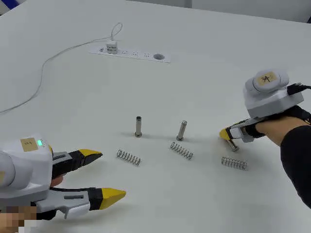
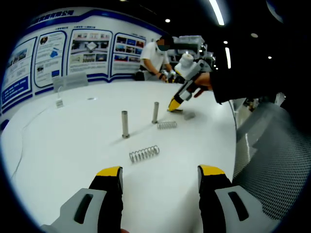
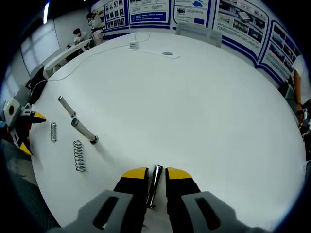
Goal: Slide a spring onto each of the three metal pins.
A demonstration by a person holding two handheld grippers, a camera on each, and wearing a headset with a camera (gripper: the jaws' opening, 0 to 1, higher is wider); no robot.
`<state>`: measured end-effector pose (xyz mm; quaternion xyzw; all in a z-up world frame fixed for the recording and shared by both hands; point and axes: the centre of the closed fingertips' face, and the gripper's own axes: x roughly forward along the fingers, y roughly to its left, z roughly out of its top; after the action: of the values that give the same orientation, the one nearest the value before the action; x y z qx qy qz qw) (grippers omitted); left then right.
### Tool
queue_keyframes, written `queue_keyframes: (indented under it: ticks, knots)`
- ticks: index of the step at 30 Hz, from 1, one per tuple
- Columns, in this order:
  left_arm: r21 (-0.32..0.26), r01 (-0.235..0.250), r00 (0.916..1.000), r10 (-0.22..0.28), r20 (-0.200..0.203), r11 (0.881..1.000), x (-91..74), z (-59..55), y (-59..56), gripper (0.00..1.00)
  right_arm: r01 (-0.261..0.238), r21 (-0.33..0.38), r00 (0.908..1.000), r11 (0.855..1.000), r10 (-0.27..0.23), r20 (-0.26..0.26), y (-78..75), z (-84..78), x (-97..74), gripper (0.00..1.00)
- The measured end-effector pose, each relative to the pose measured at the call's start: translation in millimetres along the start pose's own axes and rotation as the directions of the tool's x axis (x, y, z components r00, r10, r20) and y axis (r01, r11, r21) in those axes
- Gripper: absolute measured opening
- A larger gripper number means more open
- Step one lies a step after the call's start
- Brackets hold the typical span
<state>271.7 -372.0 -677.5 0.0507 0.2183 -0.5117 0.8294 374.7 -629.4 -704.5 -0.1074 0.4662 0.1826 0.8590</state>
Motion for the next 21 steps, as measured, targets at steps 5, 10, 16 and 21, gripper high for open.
queue_keyframes:
  ticks: [5,10,16,21]
  knots:
    - [-0.002,0.001,1.0,-0.001,-0.001,1.0,0.6,-0.8,-0.3,0.64,0.008,0.01,0.9997,1.0,-0.008,-0.024,0.4,-0.4,4.1,0.13]
    - [-0.007,-0.001,1.0,0.001,-0.002,1.0,0.5,-2.4,0.1,0.64,0.008,0.043,0.9993,0.999,-0.007,-0.036,0.0,-0.7,3.5,0.11]
    - [-0.01,-0.001,1.0,0.001,-0.001,1.0,0.7,-2.9,-0.5,0.64,0.014,0.066,0.9986,0.998,-0.01,-0.053,-1.1,-2.0,3.0,0.1]
    - [-0.011,-0.002,1.0,0.002,-0.003,1.0,0.6,-3.6,-0.2,0.63,0.018,0.068,0.9978,0.998,-0.013,-0.066,-1.6,-2.7,3.0,0.1]
